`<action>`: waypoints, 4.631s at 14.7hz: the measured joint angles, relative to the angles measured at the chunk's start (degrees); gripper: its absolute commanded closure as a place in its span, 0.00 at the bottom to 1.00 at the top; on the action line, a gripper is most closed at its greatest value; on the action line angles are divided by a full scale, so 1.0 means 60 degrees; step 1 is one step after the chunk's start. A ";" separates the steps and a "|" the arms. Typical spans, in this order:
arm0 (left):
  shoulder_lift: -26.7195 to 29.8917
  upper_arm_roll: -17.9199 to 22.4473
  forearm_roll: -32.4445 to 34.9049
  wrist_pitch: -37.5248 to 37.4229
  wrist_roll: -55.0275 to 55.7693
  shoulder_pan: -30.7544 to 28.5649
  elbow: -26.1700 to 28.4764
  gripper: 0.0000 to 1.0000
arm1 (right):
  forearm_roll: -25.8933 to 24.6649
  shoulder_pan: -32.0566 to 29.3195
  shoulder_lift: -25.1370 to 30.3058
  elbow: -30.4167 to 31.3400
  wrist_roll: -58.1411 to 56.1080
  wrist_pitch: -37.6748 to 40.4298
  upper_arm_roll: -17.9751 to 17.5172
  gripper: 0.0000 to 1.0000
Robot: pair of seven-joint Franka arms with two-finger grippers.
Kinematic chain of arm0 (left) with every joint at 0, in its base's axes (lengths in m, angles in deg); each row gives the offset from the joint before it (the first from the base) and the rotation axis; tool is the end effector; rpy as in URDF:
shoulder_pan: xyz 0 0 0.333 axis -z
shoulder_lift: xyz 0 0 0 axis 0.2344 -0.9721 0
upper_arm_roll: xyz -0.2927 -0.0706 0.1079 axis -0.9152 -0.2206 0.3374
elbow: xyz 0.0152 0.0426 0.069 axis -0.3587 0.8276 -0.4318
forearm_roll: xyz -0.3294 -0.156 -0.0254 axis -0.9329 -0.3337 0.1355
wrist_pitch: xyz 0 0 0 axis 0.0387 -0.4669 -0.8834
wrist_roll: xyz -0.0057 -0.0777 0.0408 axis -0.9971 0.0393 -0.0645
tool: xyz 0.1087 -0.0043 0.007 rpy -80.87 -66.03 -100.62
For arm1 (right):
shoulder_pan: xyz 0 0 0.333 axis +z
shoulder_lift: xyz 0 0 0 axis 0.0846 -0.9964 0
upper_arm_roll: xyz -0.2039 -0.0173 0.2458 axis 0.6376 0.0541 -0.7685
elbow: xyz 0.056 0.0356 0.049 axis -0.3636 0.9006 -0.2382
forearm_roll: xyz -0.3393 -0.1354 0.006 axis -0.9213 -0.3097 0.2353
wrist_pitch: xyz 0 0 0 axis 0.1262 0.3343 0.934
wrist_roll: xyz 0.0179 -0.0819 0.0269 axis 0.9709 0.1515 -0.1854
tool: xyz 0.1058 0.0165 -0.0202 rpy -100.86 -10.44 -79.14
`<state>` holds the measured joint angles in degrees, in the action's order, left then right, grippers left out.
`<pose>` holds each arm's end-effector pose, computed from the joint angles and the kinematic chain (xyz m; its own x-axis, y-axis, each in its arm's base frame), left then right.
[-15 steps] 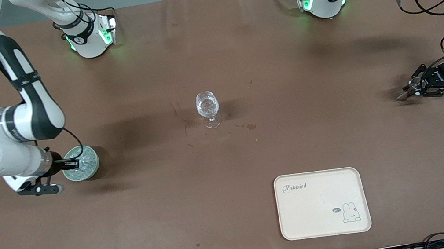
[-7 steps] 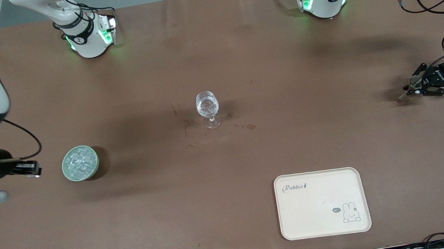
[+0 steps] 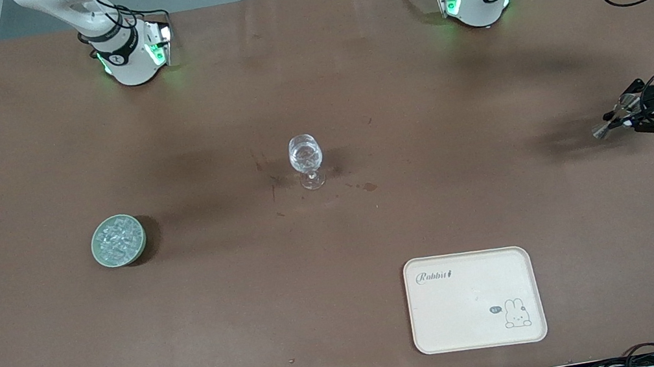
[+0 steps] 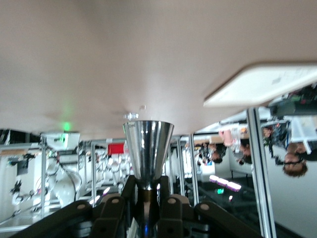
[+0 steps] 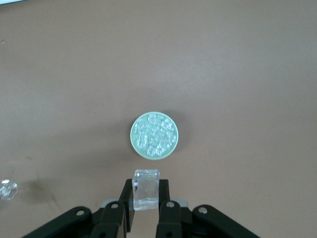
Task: Pour wine and add ice with both arms
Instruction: 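Carry the jigger with the left gripper to above the wine glass, then tilt the jigger over the glass rim with the left gripper to pour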
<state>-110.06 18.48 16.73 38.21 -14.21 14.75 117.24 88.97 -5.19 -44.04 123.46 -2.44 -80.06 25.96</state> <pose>0.4971 0.2323 0.2705 0.0612 0.2862 -0.9562 0.9952 0.0556 0.0804 0.5488 -0.0393 0.6239 0.9863 -0.1645 0.0091 -0.1644 -0.9863 -0.0104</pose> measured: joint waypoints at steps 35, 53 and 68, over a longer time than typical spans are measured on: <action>0.2313 -1.2421 0.3536 0.9282 0.7281 0.0249 0.0172 0.99 | -0.0030 0.0001 0.0459 -0.0178 -0.0006 0.0634 -0.0005 0.96; 0.1524 -1.4447 1.1841 1.1485 1.3763 0.0793 -0.0834 1.00 | -0.0024 0.0008 0.0459 -0.0178 -0.0005 0.0668 -0.0013 0.96; 0.1476 -1.5250 1.5352 1.0894 1.5982 0.0939 -0.0855 1.00 | -0.0024 0.0008 0.0459 -0.0178 -0.0005 0.0669 -0.0015 0.96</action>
<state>-101.21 -73.02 108.84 103.58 81.68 20.38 112.11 88.83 -5.14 -41.28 122.40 -2.47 -76.04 25.88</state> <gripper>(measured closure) 0.784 0.771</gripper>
